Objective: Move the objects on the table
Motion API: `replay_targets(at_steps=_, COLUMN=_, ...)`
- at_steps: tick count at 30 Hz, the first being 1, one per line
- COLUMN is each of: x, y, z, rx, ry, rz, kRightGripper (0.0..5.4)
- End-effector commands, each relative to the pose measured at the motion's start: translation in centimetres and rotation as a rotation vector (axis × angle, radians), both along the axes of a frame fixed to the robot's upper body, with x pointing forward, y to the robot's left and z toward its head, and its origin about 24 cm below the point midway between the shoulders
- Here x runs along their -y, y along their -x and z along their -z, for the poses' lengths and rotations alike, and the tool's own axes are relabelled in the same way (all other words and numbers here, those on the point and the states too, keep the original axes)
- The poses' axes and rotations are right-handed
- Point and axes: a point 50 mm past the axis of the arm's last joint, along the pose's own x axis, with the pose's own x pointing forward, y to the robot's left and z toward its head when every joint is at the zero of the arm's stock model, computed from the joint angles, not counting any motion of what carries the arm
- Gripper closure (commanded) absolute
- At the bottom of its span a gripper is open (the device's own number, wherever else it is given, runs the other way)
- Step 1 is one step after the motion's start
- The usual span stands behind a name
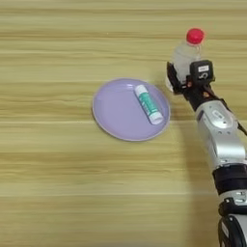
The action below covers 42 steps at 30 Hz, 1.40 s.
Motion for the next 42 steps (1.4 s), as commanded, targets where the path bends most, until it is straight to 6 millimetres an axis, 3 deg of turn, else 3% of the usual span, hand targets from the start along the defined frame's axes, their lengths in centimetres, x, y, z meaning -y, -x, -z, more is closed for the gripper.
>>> replay_targets(at_steps=1, x=0.3, y=-1.5, z=-5.1, rx=0.202, ry=0.027, rz=0.013, kRightGripper=2.27)
replay_targets(at_steps=16, x=0.3, y=-2.4, z=-3.2, rx=0.112, ry=0.049, rz=0.018, kRightGripper=2.27)
replay_targets(at_steps=24, x=0.0, y=-2.8, z=-0.9, rx=0.024, ry=0.077, rz=0.024, kRightGripper=2.28)
replay_targets(at_steps=42, x=-0.1, y=-2.9, z=-0.4, rx=0.007, ry=0.077, rz=0.028, kRightGripper=2.28)
